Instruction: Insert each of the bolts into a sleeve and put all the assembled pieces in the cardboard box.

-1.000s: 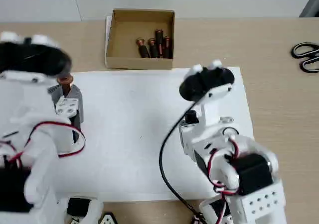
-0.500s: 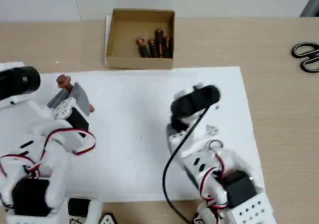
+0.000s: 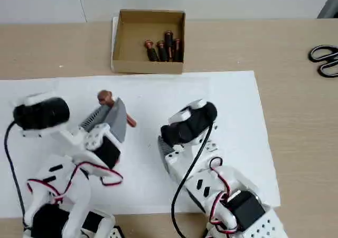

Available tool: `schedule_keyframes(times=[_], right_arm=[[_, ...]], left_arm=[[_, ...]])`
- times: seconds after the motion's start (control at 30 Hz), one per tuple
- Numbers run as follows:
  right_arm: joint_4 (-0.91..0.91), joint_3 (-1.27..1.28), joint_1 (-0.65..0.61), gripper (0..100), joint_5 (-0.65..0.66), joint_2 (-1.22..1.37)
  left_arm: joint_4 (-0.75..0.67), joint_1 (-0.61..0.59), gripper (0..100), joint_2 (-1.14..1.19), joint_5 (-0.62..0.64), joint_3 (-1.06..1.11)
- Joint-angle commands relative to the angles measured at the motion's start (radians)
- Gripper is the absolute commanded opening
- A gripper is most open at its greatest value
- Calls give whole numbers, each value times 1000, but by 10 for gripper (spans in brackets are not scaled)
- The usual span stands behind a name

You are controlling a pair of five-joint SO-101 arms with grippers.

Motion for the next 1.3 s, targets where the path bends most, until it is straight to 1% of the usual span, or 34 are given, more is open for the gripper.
schedule_keyframes(times=[0.0, 0.27, 0.47, 0.6, 0.73, 1.0, 1.27], right_arm=[[-27, -5, -51, 4, -6, -22], [-21, -3, -131, 4, -3, -21], [-22, -2, -137, 4, -3, -27], [-22, -5, -137, 4, -2, -28], [-22, -8, -137, 4, -2, -28], [-5, -51, -137, 4, -2, -28], [19, -57, -182, 4, -2, -28]], left_arm=[[-32, 46, 6, -58, 6, 13], [-28, 106, 6, -86, 6, 19], [-26, 138, 6, -84, 6, 33], [15, 164, 6, -84, 5, 38], [46, 166, 6, -87, 3, 38], [40, 161, 6, -83, 2, 41], [38, 160, 6, -84, 2, 76]])
